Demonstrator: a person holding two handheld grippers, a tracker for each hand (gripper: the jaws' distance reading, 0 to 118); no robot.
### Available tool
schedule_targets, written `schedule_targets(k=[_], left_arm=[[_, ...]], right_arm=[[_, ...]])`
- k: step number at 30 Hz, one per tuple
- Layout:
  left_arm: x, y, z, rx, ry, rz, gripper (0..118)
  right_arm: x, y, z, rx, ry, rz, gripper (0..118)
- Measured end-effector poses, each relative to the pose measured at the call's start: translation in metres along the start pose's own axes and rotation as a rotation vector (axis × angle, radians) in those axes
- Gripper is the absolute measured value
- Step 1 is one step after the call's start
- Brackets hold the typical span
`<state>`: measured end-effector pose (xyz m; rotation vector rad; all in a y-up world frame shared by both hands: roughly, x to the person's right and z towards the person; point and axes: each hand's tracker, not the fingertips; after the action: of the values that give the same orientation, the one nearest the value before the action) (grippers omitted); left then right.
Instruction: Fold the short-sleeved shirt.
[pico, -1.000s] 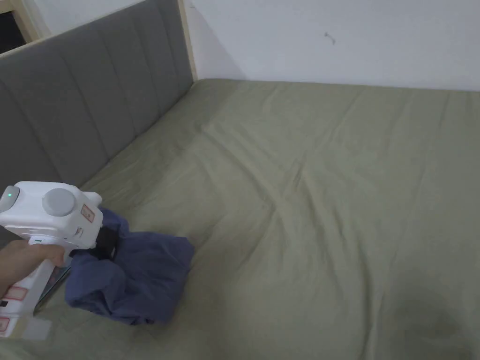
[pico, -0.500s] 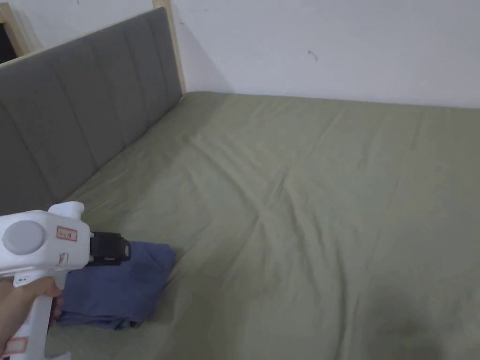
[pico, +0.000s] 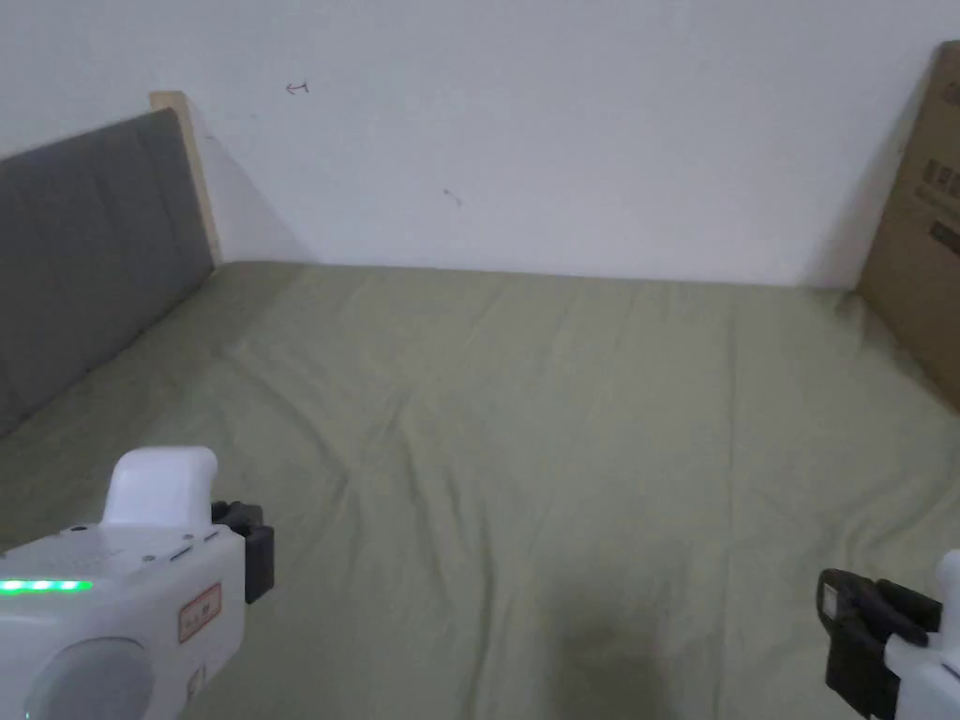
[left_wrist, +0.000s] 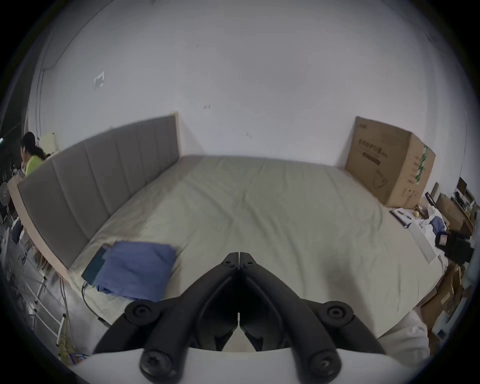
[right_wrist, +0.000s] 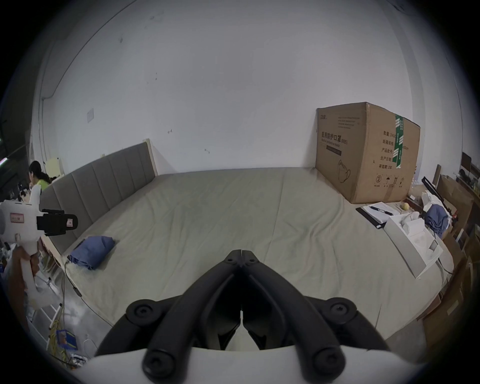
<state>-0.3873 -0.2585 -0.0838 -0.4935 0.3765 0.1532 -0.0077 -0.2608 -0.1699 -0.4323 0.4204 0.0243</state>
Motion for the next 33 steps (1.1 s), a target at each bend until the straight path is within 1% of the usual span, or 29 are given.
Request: schedule_targets(k=[2,3,5,9,10,12,15,19,20,21,22,23,24,25,26,28,30,31,32,33], left_arm=[[0.029,0.005,0.015,0.069,-0.018,-0.007,0],[0.048,0.005,0.026,0.124,0.002,-0.003,0],[0.071,0.006,0.037,0.177,0.026,-0.014,0],[0.114,0.002,0.059,0.18,-0.003,0.004,0],[0.121,0.0,0.062,0.186,-0.031,-0.004,0],[0.141,-0.004,0.072,0.188,-0.036,-0.027,0],[0.159,-0.008,0.083,0.223,-0.023,-0.071,0],[0.162,-0.008,0.098,0.239,-0.053,-0.044,0],[0.162,-0.007,0.101,0.235,-0.074,-0.032,6],[0.161,-0.007,0.104,0.235,-0.093,-0.023,17],[0.161,-0.008,0.107,0.236,-0.096,-0.027,37],[0.161,-0.008,0.109,0.232,-0.102,-0.028,73],[0.163,-0.007,0.111,0.231,-0.1,-0.03,101],[0.163,-0.008,0.113,0.233,-0.103,-0.036,115],[0.162,-0.009,0.117,0.242,-0.108,-0.037,117],[0.165,-0.009,0.125,0.276,-0.14,-0.06,117],[0.166,-0.008,0.128,0.275,-0.18,-0.061,117],[0.166,-0.007,0.13,0.272,-0.207,-0.058,117],[0.167,-0.007,0.132,0.274,-0.214,-0.052,117],[0.169,-0.007,0.134,0.277,-0.211,-0.054,117]], right_arm=[[0.006,0.002,0.01,0.02,0.008,0.008,0],[0.008,0.004,0.017,0.038,0.012,0.018,0],[0.012,0.007,0.024,0.059,0.013,0.029,0],[0.023,0.011,0.048,0.13,-0.016,0.036,0],[0.026,0.012,0.053,0.138,-0.019,0.035,0],[0.031,0.012,0.063,0.156,-0.03,0.041,0],[0.04,0.01,0.075,0.182,-0.045,0.043,0],[0.046,0.01,0.091,0.207,-0.044,0.02,0],[0.046,0.011,0.094,0.208,-0.042,0.015,0],[0.048,0.011,0.096,0.213,-0.037,0.011,0],[0.049,0.011,0.098,0.216,-0.036,0.01,2],[0.05,0.011,0.101,0.22,-0.04,0.01,10],[0.049,0.011,0.103,0.224,-0.045,0.01,21],[0.049,0.011,0.104,0.226,-0.045,0.008,33],[0.05,0.011,0.105,0.227,-0.039,0.004,43],[0.05,0.011,0.106,0.223,-0.029,0.001,57],[0.049,0.011,0.105,0.21,-0.028,0.012,73],[0.048,0.01,0.106,0.206,-0.028,0.015,85],[0.048,0.009,0.105,0.205,-0.026,0.015,101],[0.047,0.008,0.106,0.204,-0.024,0.015,111]])
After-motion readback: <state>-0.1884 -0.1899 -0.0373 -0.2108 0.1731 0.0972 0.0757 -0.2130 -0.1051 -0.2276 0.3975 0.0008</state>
